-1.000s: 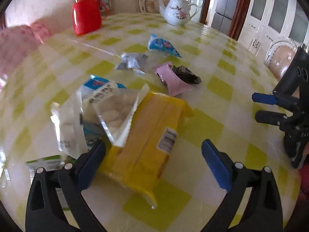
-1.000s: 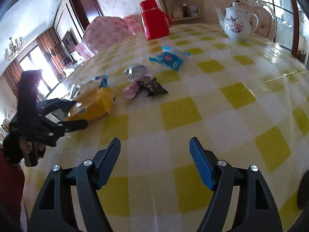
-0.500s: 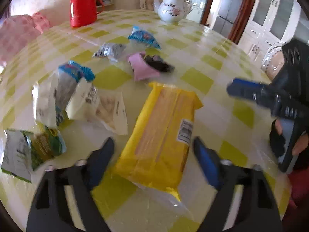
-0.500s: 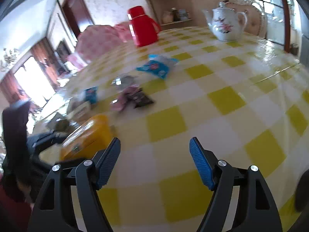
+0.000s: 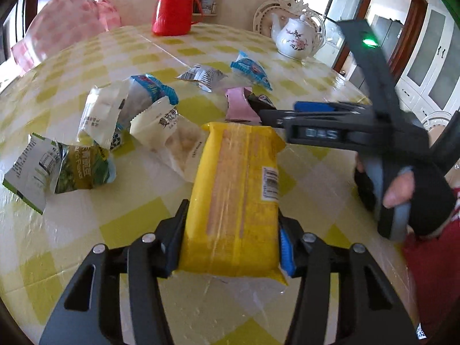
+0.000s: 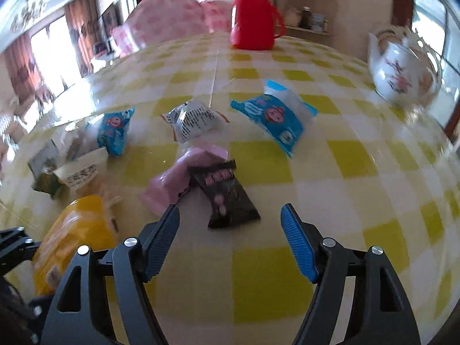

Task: Organize snacks
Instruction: 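Grasp the dark red-printed packet with the right tool while the left grasps the yellow package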

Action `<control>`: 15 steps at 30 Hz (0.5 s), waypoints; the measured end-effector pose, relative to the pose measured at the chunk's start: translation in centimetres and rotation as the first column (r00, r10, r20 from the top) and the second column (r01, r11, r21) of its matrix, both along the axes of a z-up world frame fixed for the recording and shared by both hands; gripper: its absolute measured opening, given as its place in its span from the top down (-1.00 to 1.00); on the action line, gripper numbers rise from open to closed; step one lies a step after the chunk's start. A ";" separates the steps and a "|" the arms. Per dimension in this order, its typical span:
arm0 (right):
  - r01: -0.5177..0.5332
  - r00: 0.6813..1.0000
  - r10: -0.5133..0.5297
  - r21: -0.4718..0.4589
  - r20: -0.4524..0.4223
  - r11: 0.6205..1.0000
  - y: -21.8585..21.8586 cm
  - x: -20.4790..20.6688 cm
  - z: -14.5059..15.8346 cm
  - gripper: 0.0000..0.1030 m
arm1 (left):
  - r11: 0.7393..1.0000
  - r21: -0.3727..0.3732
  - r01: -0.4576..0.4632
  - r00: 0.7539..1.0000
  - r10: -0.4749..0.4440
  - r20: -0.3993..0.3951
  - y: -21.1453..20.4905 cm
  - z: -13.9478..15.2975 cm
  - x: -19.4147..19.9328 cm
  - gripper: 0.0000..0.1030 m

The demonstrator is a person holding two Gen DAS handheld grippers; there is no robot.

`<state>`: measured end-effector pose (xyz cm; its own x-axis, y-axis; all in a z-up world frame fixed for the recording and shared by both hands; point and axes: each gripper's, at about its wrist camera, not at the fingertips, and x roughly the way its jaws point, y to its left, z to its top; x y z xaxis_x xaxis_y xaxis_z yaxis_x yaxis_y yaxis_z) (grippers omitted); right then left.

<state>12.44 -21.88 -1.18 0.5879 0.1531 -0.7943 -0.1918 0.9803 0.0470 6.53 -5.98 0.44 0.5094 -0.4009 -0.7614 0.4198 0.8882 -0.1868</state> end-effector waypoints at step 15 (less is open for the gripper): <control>-0.005 0.999 0.002 0.068 0.043 0.998 -2.0 -4.8 1.1 0.77 | 0.992 0.089 -0.084 0.996 0.082 0.027 -2.4 0.0 -1.1 0.02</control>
